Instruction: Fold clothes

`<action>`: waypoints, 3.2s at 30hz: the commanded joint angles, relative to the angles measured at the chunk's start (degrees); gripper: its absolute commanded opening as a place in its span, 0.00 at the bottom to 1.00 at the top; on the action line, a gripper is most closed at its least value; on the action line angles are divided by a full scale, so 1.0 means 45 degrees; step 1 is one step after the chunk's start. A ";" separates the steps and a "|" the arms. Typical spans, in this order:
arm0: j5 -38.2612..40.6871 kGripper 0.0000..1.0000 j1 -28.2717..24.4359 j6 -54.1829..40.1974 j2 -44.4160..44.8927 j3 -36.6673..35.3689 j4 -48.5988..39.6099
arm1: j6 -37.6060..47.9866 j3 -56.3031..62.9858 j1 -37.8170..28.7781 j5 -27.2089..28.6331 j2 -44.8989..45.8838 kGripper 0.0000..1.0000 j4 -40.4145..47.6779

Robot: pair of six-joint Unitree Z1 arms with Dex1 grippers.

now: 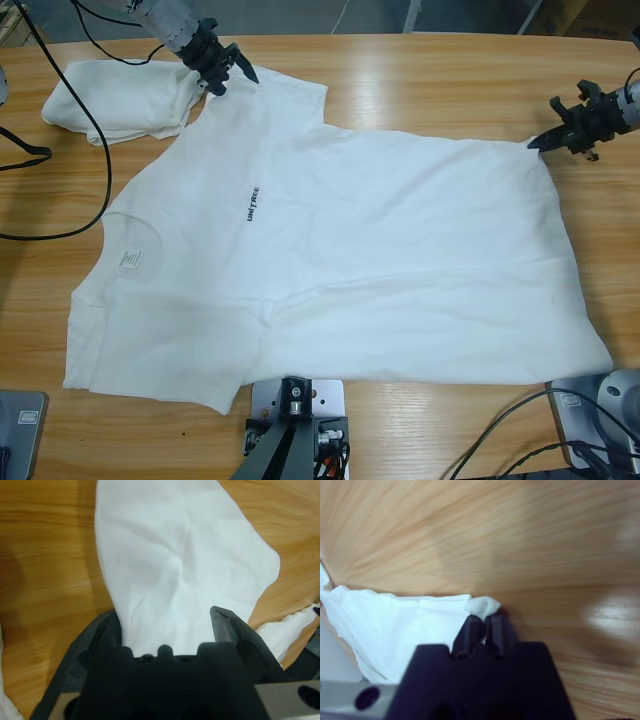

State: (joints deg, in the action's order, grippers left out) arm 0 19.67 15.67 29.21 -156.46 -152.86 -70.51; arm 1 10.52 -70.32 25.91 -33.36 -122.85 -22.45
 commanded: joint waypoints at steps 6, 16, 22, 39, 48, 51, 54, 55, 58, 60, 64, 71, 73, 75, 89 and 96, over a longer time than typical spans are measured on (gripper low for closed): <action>-0.1349 0.00 0.0248 -0.1190 -0.0703 -0.7086 -0.1925 | -0.0503 0.0224 0.0199 -0.0239 -0.0513 0.00 0.0360; -0.2341 0.00 0.0638 -0.2155 -0.0235 -0.7105 -0.2003 | -0.0600 0.0455 0.0203 -0.0048 -0.0330 0.00 0.0360; -0.2493 0.00 0.0631 -0.1987 -0.0262 -0.7125 -0.1714 | -0.0620 0.0556 0.0203 -0.0048 -0.0318 0.00 0.0392; -0.2618 0.00 0.0787 -0.0963 0.1445 -0.7125 -0.1296 | -0.0643 0.1314 0.0199 -0.1399 0.2498 0.00 0.0626; -0.2517 0.00 0.0970 -0.1069 0.2605 -0.7105 -0.5292 | -0.0714 0.1974 0.0141 -0.0720 0.3698 0.00 -0.1358; -0.2270 0.00 0.1013 -0.1100 0.3023 -0.6609 -0.5530 | -0.0764 0.2126 0.0141 -0.0356 0.4170 0.00 -0.1952; -0.1704 0.00 0.1115 -0.1002 0.3191 -0.6457 -0.5534 | -0.0862 0.2138 0.0141 0.0069 0.4819 0.00 -0.2687; -0.1255 0.00 0.1150 -0.1002 0.3297 -0.6094 -0.5522 | -0.0874 0.2165 0.0141 0.0144 0.5026 0.00 -0.2890; -0.0446 0.00 0.1166 -0.0944 0.4406 -0.3078 -0.5522 | -0.0874 0.2271 0.0141 0.0257 0.5412 0.00 -0.3292; -0.0630 0.00 0.1166 -0.0963 0.5289 -0.1152 -0.5519 | -0.0874 0.2349 0.0141 0.0323 0.5569 0.00 -0.3397; -0.0833 0.00 0.1170 -0.0963 0.6441 0.0902 -0.5472 | -0.0874 0.2419 0.0141 0.0491 0.5795 0.00 -0.3651; -0.0794 0.00 0.1845 -0.0948 0.6879 0.2734 -0.5272 | -0.0944 0.2880 0.0137 0.0300 0.5998 0.00 -0.3683; -0.0778 0.00 0.2158 -0.0913 0.6902 0.3770 -0.4737 | -0.0952 0.3044 0.0121 0.0206 0.6049 0.00 -0.3624; -0.0755 0.00 0.2260 -0.0756 0.7097 0.4910 -0.3976 | -0.0952 0.3087 0.0121 0.0210 0.6100 0.00 -0.3565; -0.0571 0.00 0.2045 -0.0600 0.9527 1.2078 0.0306 | -0.0952 0.3068 0.0028 0.0331 0.6510 0.00 -0.4479; -0.0684 0.00 0.2045 -0.0143 1.0781 1.5176 0.2833 | -0.1276 0.3650 -0.1344 0.1609 0.6963 0.00 -0.4769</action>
State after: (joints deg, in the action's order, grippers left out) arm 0 16.57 25.27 26.58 -113.08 -95.65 -66.57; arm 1 6.73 -57.89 25.10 -31.37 -93.91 -42.97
